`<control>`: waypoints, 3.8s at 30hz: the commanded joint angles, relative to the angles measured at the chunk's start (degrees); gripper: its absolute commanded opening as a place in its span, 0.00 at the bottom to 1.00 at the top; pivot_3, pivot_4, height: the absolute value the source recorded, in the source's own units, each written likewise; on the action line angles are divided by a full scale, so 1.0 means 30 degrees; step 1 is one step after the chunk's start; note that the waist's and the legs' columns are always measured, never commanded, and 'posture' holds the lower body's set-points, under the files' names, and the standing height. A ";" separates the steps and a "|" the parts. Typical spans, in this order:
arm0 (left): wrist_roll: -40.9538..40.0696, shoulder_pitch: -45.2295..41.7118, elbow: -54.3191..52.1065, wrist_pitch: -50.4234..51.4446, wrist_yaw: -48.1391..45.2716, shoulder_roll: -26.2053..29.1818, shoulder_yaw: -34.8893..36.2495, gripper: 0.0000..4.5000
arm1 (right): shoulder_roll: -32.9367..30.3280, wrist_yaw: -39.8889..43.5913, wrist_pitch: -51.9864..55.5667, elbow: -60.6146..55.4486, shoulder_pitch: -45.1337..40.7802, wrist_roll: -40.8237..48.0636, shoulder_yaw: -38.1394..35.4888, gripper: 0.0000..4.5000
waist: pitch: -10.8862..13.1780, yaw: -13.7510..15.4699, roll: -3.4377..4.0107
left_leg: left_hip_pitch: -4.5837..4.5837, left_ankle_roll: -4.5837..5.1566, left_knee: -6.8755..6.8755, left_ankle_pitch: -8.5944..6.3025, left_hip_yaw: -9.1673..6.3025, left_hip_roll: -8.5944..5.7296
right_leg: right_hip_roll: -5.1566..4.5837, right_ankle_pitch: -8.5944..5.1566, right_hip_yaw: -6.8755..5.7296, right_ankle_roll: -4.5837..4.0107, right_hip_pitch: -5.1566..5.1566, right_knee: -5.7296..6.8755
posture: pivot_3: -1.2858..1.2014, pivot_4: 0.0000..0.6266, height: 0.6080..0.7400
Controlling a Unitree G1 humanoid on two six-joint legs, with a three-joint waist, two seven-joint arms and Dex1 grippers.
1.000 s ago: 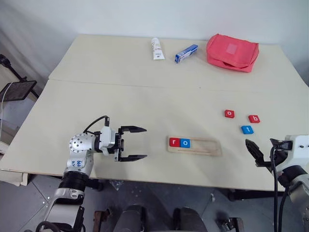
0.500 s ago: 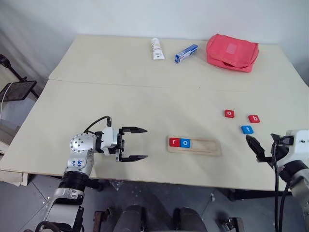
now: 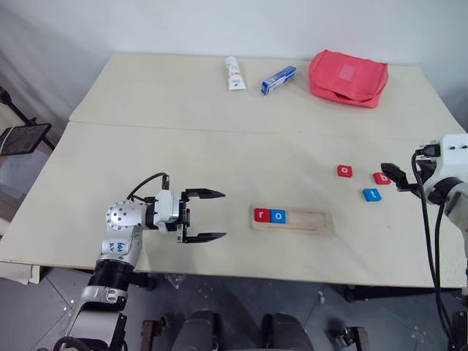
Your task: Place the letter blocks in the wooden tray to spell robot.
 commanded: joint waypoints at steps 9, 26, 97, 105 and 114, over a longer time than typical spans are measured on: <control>-0.0111 0.1530 -0.2486 0.0416 0.1209 0.0441 0.0052 0.99 | 0.0017 0.2138 -0.2653 0.6551 -0.3604 -0.2443 0.1934 1.00 | 0.0000 -0.0054 0.0001 | -0.0012 0.0001 0.0012 0.0000 0.0014 -0.0006 | -0.0019 0.0000 -0.0017 0.0000 -0.0007 -0.0011 | 0.52 0.24 1.00; 0.0050 0.1987 -0.3103 0.0355 0.2008 0.0602 -0.0046 1.00 | 0.0817 0.1869 -0.2819 1.1159 -0.5821 -0.4019 0.2341 0.72 | 0.0000 -0.0044 0.0001 | -0.0013 -0.0002 0.0018 0.0002 0.0005 0.0007 | -0.0013 0.0000 -0.0034 0.0000 0.0005 -0.0014 | 0.52 0.24 1.00; -0.0517 -0.0541 0.1633 -0.1493 -0.0851 0.0089 0.0478 1.00 | -0.6714 1.1880 -0.3730 -0.7294 0.7915 -0.1837 0.2847 1.00 | 0.0038 0.0025 -0.0036 | 0.0004 0.0003 0.0015 -0.0007 0.0004 -0.0001 | 0.0008 0.0005 0.0025 0.0010 0.0034 -0.0079 | 0.52 0.24 1.00; -0.0565 0.0647 -0.0038 -0.1017 -0.0109 0.0502 0.0667 1.00 | -0.6285 1.4880 -0.7240 -0.2566 0.4570 -0.3573 0.5831 1.00 | 0.0042 0.0057 -0.0040 | -0.0015 0.0003 0.0026 -0.0006 -0.0009 0.0002 | -0.0019 0.0006 -0.0049 0.0012 0.0031 -0.0084 | 0.52 0.24 1.00; -0.0467 0.1098 -0.0847 -0.0706 0.0612 0.0750 0.0670 1.00 | -0.5123 1.5167 -0.8150 -0.1081 0.3705 -0.4431 0.6532 0.64 | 0.0041 0.0035 -0.0041 | -0.0012 -0.0002 0.0040 -0.0005 -0.0013 0.0015 | -0.0025 0.0007 -0.0089 0.0014 0.0047 -0.0083 | 0.52 0.24 1.00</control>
